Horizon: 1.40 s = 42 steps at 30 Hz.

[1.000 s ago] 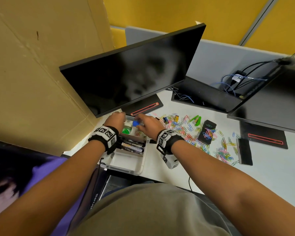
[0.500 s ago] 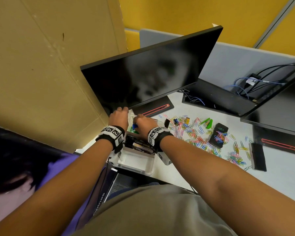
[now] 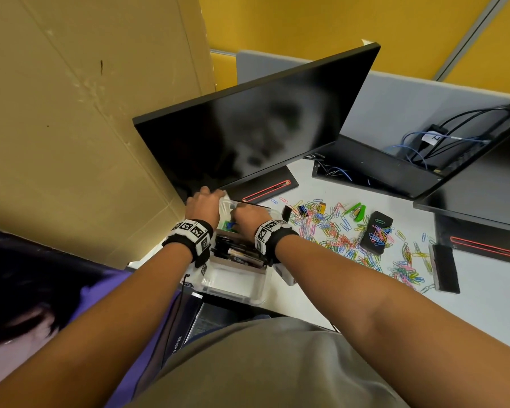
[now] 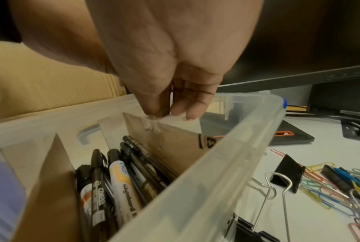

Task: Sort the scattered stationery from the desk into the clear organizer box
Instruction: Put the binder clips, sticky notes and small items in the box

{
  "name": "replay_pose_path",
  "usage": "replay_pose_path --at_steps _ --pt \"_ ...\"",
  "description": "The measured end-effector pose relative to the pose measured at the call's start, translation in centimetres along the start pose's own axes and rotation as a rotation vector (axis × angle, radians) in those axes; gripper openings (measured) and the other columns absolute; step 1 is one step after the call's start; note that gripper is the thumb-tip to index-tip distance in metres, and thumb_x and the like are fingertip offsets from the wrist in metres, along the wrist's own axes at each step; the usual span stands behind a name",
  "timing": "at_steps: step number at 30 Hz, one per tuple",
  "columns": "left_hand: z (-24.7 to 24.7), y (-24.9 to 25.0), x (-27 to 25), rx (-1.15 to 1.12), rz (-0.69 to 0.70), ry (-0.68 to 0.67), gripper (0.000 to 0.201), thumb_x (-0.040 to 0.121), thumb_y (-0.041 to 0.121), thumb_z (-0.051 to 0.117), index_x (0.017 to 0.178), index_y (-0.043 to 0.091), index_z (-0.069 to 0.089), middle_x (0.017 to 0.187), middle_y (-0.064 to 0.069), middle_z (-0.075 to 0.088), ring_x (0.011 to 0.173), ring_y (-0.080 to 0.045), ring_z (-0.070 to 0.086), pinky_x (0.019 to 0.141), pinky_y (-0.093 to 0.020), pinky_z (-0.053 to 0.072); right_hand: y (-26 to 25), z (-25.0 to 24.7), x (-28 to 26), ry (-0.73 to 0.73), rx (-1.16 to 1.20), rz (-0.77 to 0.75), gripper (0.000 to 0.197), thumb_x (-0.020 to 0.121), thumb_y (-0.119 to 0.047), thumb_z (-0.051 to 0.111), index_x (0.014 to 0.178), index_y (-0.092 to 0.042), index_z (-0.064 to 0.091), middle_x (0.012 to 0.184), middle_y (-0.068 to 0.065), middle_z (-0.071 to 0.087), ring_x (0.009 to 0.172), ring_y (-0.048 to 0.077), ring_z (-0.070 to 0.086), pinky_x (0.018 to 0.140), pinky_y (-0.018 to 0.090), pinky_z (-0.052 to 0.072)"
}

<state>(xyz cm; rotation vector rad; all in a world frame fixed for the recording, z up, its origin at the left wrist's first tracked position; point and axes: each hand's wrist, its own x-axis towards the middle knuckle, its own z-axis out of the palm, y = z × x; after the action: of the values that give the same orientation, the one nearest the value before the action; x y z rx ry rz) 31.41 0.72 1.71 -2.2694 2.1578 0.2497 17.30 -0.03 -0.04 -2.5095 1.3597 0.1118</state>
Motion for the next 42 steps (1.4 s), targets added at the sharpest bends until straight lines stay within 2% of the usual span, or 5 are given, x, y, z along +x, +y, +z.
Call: replay_pose_path --at_steps 10,22,34,39,42 --pt "0.8 1.0 -0.9 -0.006 -0.048 0.085 0.049 0.085 0.004 0.056 0.132 0.02 0.055 0.118 -0.016 0.053 0.109 -0.035 0.05 0.092 -0.046 0.04 3.3 -1.5 -2.3 0.182 0.265 0.007 0.02 0.093 -0.029 0.05 0.106 -0.023 0.063 0.11 0.002 0.063 0.092 0.026 0.064 0.076 0.037 0.053" --pt "0.9 9.8 1.3 -0.125 0.056 0.123 0.031 0.087 0.009 0.059 0.115 0.021 0.062 0.117 -0.01 0.055 0.109 -0.03 0.05 0.094 -0.042 0.036 11.4 -3.5 -7.3 0.266 0.352 0.211 0.015 0.093 -0.026 0.05 0.1 -0.022 0.063 0.098 0.0 0.068 0.084 0.022 0.062 0.067 0.029 0.044" --pt "2.2 17.5 4.2 -0.079 0.167 -0.088 0.027 0.091 0.017 0.055 0.117 0.023 0.06 0.118 -0.008 0.059 0.109 -0.028 0.058 0.098 -0.044 0.039 20.1 -1.0 -11.9 0.171 0.32 0.371 0.013 0.096 -0.027 0.052 0.104 -0.021 0.061 0.097 0.003 0.065 0.082 0.022 0.063 0.07 0.036 0.055" --pt "2.8 18.7 5.1 0.21 0.251 -0.324 0.021 0.096 0.02 0.045 0.108 0.021 0.063 0.108 -0.002 0.066 0.104 -0.024 0.061 0.096 -0.045 0.036 21.7 0.1 -10.9 0.118 0.292 0.347 0.014 0.095 -0.026 0.053 0.106 -0.022 0.061 0.102 0.005 0.066 0.082 0.024 0.063 0.071 0.037 0.055" --pt "3.7 18.8 5.1 0.338 0.272 -0.453 0.022 0.094 0.018 0.048 0.108 0.025 0.063 0.107 0.0 0.067 0.106 -0.024 0.059 0.103 -0.048 0.032 21.7 0.6 -9.2 0.081 0.299 0.325 0.014 0.095 -0.024 0.052 0.106 -0.021 0.061 0.107 0.007 0.066 0.085 0.025 0.064 0.069 0.033 0.052"
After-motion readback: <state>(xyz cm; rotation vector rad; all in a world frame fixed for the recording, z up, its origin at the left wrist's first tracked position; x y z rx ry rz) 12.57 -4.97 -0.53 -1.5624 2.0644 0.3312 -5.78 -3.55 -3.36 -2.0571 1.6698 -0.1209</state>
